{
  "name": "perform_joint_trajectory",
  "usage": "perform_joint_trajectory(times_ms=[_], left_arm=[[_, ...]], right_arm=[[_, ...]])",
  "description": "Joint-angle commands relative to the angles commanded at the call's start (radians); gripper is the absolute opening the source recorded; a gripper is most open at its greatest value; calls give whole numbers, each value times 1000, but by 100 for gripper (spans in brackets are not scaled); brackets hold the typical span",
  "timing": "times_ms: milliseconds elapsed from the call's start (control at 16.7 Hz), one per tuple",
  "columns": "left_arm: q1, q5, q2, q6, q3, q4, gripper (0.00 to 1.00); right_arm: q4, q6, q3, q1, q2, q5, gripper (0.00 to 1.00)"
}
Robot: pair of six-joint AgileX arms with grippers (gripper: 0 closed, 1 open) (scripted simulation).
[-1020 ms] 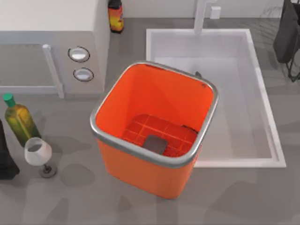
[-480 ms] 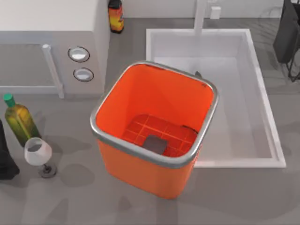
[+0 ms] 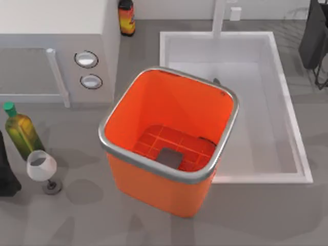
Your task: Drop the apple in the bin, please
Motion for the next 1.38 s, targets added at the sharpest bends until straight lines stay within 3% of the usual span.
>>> perform_joint_trajectory(times_ms=[180, 420, 600, 1080, 1380], left_arm=[[0, 0, 0, 0, 0, 0, 100], [0, 0, 0, 0, 0, 0, 100], [0, 0, 0, 0, 0, 0, 100], [0, 0, 0, 0, 0, 0, 100], [0, 0, 0, 0, 0, 0, 100]], right_arm=[[35, -62, 6, 57, 5, -32, 0], [148, -292, 22, 232, 16, -127, 0], [261, -572, 30, 388, 27, -215, 0], [538, -1493, 30, 719, 102, -443, 0], [636, -1850, 6, 808, 156, -543, 0]])
